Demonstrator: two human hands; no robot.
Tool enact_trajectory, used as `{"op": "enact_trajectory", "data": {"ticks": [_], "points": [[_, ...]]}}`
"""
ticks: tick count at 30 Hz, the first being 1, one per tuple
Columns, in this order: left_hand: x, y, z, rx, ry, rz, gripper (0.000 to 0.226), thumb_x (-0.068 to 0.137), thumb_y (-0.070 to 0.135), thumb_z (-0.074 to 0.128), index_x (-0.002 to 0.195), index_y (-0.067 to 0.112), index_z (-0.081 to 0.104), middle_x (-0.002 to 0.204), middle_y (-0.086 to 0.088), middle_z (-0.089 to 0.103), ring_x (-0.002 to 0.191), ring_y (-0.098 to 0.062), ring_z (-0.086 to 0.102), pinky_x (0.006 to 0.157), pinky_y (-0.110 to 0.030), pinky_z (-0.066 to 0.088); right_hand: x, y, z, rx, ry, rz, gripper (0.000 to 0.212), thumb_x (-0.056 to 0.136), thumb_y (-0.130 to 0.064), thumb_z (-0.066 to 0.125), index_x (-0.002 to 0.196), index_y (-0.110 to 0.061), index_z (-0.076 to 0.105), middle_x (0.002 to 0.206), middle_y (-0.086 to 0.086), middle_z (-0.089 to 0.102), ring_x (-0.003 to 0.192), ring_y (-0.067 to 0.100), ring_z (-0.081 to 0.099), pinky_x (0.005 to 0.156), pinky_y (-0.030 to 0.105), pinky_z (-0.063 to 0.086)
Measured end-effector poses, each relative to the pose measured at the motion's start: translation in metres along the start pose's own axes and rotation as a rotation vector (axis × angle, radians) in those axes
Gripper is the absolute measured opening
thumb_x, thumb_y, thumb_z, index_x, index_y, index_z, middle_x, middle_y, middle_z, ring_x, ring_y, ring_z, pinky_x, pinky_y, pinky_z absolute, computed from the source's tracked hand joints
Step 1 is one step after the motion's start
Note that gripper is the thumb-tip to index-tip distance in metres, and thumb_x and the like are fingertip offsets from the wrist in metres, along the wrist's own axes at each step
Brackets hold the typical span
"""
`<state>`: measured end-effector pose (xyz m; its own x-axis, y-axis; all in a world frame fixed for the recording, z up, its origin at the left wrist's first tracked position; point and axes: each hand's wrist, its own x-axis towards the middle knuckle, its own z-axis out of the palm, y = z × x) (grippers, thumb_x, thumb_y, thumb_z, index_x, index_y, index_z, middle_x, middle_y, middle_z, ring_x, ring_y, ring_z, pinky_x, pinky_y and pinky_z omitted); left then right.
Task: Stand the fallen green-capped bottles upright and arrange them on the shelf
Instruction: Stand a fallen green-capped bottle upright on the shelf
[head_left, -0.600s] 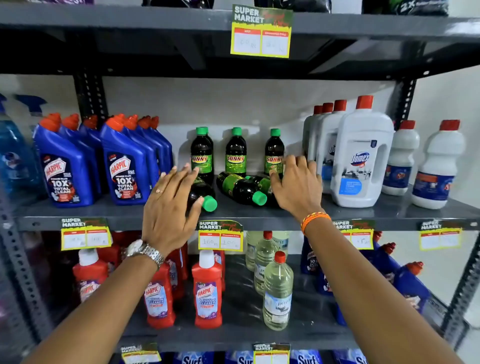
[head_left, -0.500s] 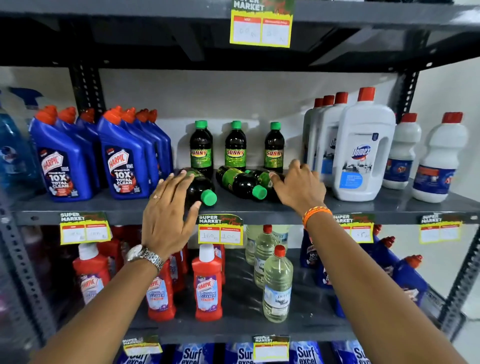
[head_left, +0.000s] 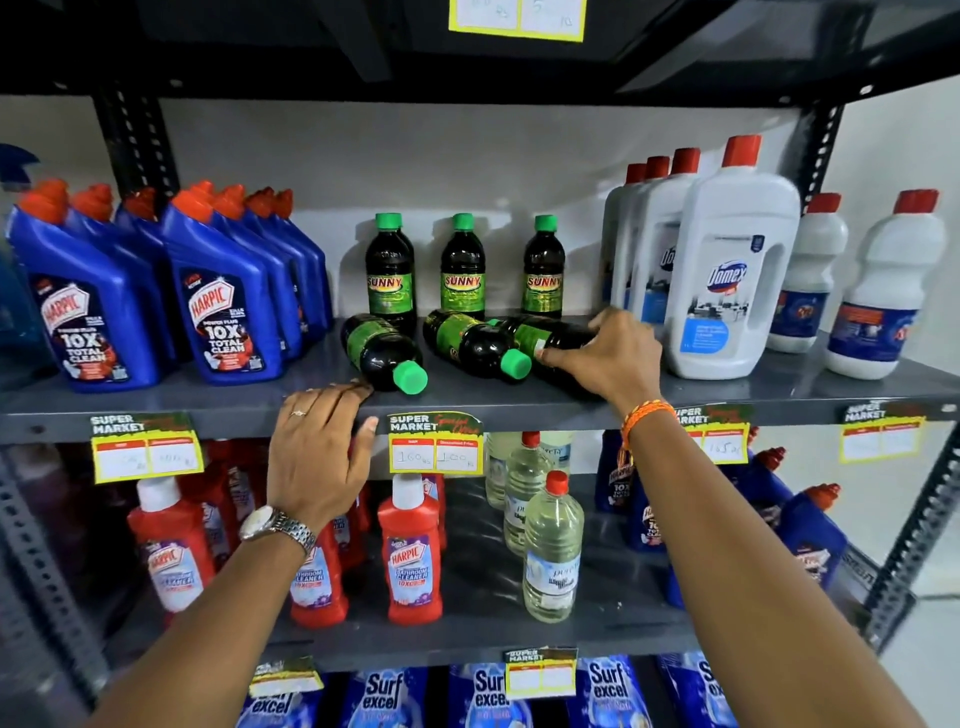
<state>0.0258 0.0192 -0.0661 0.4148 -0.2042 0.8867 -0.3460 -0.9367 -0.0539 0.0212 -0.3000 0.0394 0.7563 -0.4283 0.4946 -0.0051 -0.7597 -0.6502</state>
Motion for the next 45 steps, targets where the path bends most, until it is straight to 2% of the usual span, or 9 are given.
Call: {"op": "enact_trajectory", "data": {"ticks": [5, 11, 16, 18, 21, 24, 28, 37, 45], "points": [[-0.001, -0.004, 0.006, -0.016, 0.043, 0.029, 0.033, 0.098, 0.031, 0.045, 0.116, 0.008, 0.061, 0.111, -0.013, 0.068, 0.103, -0.028, 0.055, 0.098, -0.046, 0.039, -0.003, 0.003, 0.006, 0.101, 0.136, 0.0, 0.072, 0.048, -0.067, 0.082, 0.098, -0.019, 0.065, 0.098, 0.006, 0.074, 0.099, 0.028, 0.067, 0.079, 0.032, 0.045], [-0.004, -0.007, 0.015, -0.039, 0.083, 0.028, 0.034, 0.099, 0.032, 0.043, 0.116, 0.009, 0.062, 0.11, -0.012, 0.069, 0.104, -0.028, 0.056, 0.098, -0.046, 0.039, -0.002, -0.001, 0.005, 0.637, 0.182, 0.272, 0.058, 0.047, -0.057, 0.088, 0.083, -0.021, 0.061, 0.098, 0.006, 0.074, 0.083, 0.014, 0.071, 0.077, 0.029, 0.059], [-0.003, -0.009, 0.019, -0.036, 0.107, 0.039, 0.033, 0.099, 0.031, 0.044, 0.113, 0.008, 0.063, 0.109, -0.013, 0.069, 0.102, -0.029, 0.056, 0.096, -0.046, 0.039, 0.007, -0.008, 0.003, 1.344, -0.156, 0.41, 0.052, 0.075, -0.008, 0.085, 0.115, 0.005, 0.055, 0.127, 0.029, 0.067, 0.11, 0.038, 0.072, 0.088, 0.06, 0.059], [-0.004, -0.009, 0.019, -0.034, 0.11, 0.034, 0.032, 0.098, 0.03, 0.044, 0.113, 0.008, 0.063, 0.108, -0.013, 0.069, 0.102, -0.029, 0.055, 0.096, -0.046, 0.039, 0.006, -0.011, 0.006, 1.417, -0.269, 0.424, 0.067, 0.081, -0.002, 0.078, 0.137, 0.009, 0.044, 0.137, 0.028, 0.06, 0.119, 0.041, 0.066, 0.089, 0.065, 0.056], [-0.004, -0.009, 0.02, -0.036, 0.116, 0.037, 0.032, 0.098, 0.03, 0.044, 0.113, 0.008, 0.063, 0.108, -0.014, 0.07, 0.102, -0.028, 0.055, 0.094, -0.046, 0.039, 0.008, -0.012, 0.014, 1.492, -0.372, 0.433, 0.052, 0.085, -0.005, 0.072, 0.133, 0.001, 0.052, 0.132, 0.024, 0.06, 0.125, 0.044, 0.06, 0.09, 0.068, 0.054], [-0.003, -0.01, 0.02, -0.032, 0.117, 0.047, 0.033, 0.099, 0.03, 0.043, 0.115, 0.008, 0.063, 0.109, -0.014, 0.07, 0.102, -0.029, 0.056, 0.094, -0.046, 0.04, 0.018, -0.009, 0.014, 1.359, -0.31, 0.393, 0.052, 0.081, -0.007, 0.078, 0.123, -0.008, 0.047, 0.12, 0.012, 0.065, 0.118, 0.031, 0.066, 0.089, 0.059, 0.057], [-0.004, -0.011, 0.021, -0.031, 0.113, 0.044, 0.033, 0.099, 0.029, 0.044, 0.115, 0.008, 0.063, 0.11, -0.014, 0.07, 0.103, -0.029, 0.056, 0.095, -0.047, 0.039, 0.031, 0.0, 0.012, 0.901, -0.214, 0.248, 0.044, 0.071, -0.018, 0.089, 0.092, -0.026, 0.052, 0.086, -0.014, 0.071, 0.084, -0.002, 0.065, 0.07, 0.018, 0.04], [-0.004, -0.009, 0.02, -0.033, 0.106, 0.038, 0.033, 0.099, 0.029, 0.044, 0.115, 0.007, 0.062, 0.109, -0.016, 0.069, 0.103, -0.031, 0.055, 0.096, -0.048, 0.039, 0.047, 0.009, 0.04, 0.664, -0.225, 0.094, 0.043, 0.066, -0.003, 0.089, 0.095, -0.023, 0.064, 0.103, 0.004, 0.077, 0.099, 0.017, 0.073, 0.088, 0.034, 0.057], [-0.003, -0.007, 0.014, -0.039, 0.084, 0.037, 0.035, 0.099, 0.029, 0.043, 0.116, 0.006, 0.063, 0.11, -0.015, 0.069, 0.104, -0.031, 0.054, 0.097, -0.05, 0.038, 0.051, 0.013, 0.043, 0.58, -0.239, 0.11, 0.062, 0.067, -0.008, 0.09, 0.117, -0.01, 0.052, 0.112, 0.009, 0.072, 0.105, 0.022, 0.07, 0.093, 0.035, 0.056]]}}
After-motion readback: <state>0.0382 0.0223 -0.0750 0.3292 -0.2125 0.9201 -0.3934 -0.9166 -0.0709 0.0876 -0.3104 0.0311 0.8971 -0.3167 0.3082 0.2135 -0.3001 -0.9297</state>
